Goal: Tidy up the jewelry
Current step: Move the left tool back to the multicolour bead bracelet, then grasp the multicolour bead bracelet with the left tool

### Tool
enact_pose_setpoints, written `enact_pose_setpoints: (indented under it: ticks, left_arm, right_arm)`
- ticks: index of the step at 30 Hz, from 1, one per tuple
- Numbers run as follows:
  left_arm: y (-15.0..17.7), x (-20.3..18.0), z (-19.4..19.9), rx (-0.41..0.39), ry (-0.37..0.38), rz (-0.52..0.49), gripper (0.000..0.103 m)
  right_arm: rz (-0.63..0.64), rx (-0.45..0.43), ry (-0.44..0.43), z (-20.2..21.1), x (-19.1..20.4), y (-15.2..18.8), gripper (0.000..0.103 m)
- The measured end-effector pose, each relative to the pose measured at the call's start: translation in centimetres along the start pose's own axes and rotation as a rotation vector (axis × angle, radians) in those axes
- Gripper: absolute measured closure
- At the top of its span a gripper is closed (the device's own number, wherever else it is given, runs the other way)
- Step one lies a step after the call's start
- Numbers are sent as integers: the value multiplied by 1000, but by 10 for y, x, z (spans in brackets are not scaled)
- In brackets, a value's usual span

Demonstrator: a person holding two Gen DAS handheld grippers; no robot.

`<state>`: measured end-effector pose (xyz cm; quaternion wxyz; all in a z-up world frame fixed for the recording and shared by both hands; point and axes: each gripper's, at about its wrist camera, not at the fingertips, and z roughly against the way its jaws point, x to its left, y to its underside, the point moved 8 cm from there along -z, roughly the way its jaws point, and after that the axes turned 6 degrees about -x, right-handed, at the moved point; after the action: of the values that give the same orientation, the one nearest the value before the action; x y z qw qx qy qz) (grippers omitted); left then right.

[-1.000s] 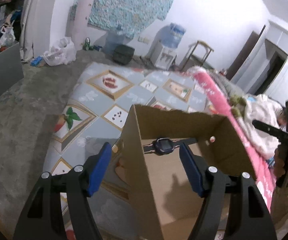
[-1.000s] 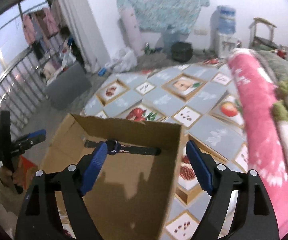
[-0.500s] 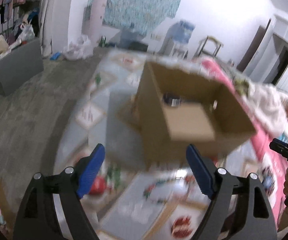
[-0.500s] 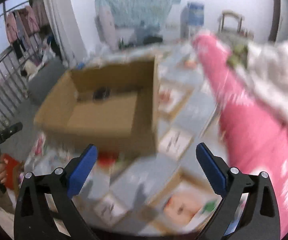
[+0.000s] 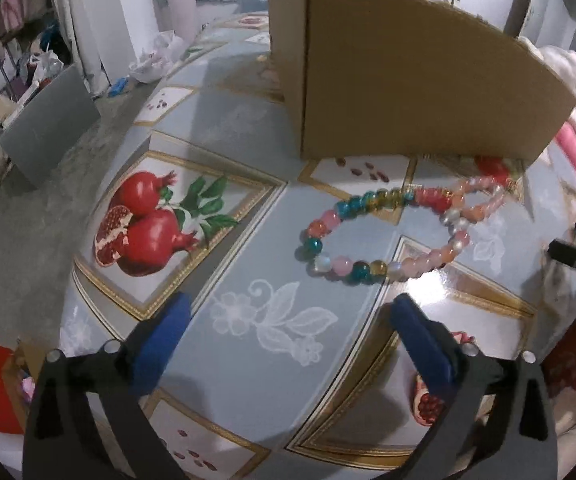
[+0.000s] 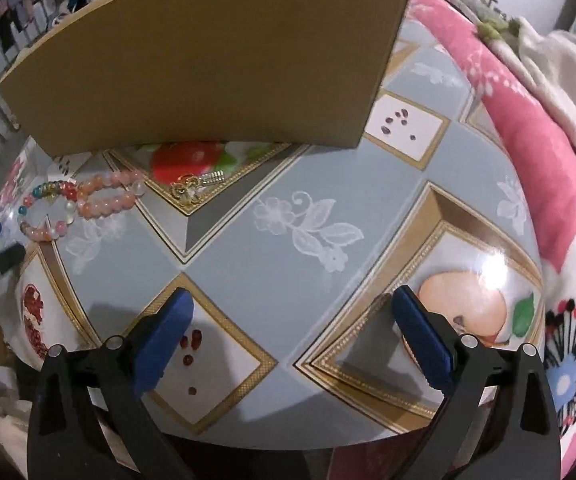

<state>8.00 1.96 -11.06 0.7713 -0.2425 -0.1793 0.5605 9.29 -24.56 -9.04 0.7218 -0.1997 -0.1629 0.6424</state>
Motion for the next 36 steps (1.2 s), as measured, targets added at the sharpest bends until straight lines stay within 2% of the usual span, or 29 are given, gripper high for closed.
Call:
enact_pose_setpoints:
  ticks: [6,8,9,10,13,14,16,17,19,22,24,28,32,36]
  left_arm:
    - [2,-1,2,-10,-2,5,4]
    - [4,0,3,-14,-3,4,4]
    - [6,-1,4,-14,-3,4,4]
    - [6,-1,4,-18,-3,3,4]
    - [9,-1,6,-23,5,-7,4]
    - [8,-1,6,-27,11,-14,4]
    - [7,-1,6,-30,22,-22,4]
    - [7,0,7,-36,29,-23,4]
    - [7,1,9,-55,45,-23,4]
    - [4,6,17,-109,109,18,5]
    - [-2,10,24,-155,145,54,10]
    - [-15,13,28,-189,200,94,28]
    - [-26,7,19,-173,251,90,45]
    - [-31,-5,7,-147,258,38,63]
  right_arm:
    - [6,-41,-27,-1,-3,1,8]
    - [-44,-25,-70,4,-2,-2,8]
    - [-83,-31,-128,8,2,-8,8]
    - [-129,-53,-231,14,11,-15,8]
    - [-157,-93,-483,31,46,-30,9]
    - [-147,-94,-528,33,55,-33,10]
    - [-110,-67,-617,32,85,-36,18]
    - [-95,-44,-630,28,96,-37,27]
    - [-70,-10,-655,23,115,-36,43]
    - [-38,20,-659,17,135,-37,53]
    - [-20,38,-642,12,143,-39,57]
    - [24,52,-555,3,144,-40,69]
    - [53,53,-503,-2,143,-41,71]
    - [82,58,-456,-10,140,-41,76]
